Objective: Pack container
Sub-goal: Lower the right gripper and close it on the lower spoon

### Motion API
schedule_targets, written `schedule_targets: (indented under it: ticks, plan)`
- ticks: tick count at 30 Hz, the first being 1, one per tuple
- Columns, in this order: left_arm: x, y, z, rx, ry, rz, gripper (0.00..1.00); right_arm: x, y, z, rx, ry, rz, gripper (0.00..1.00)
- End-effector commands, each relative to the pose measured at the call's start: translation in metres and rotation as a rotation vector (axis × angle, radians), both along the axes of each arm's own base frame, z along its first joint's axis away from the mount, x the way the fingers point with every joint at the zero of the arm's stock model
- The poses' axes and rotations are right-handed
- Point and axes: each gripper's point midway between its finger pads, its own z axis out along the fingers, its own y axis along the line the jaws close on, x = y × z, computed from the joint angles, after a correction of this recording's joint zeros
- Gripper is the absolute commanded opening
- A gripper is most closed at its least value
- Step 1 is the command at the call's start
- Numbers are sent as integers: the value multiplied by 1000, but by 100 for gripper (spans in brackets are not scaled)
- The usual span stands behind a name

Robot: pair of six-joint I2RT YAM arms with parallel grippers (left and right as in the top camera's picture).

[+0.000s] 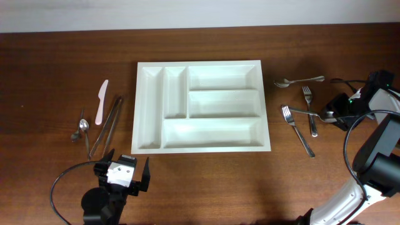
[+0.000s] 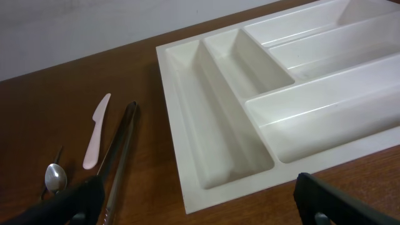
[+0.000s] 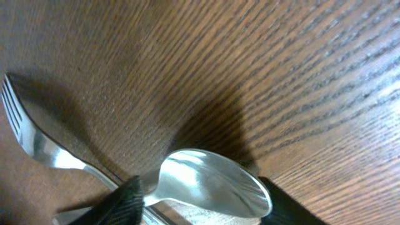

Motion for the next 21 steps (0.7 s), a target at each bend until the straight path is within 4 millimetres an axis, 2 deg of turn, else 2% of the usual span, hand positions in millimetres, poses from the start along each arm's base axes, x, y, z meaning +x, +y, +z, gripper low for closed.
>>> schedule_targets:
  ticks: [1, 14, 21]
  plan:
    - [0, -1, 0, -16, -2, -3, 99, 1, -2, 9, -4, -27, -1, 52]
    - [0, -1, 0, -16, -1, -3, 99, 6, -5, 11, -18, -51, -1, 20]
    - [0, -1, 0, -16, -2, -3, 99, 8, -6, 11, -24, -59, 2, 14]
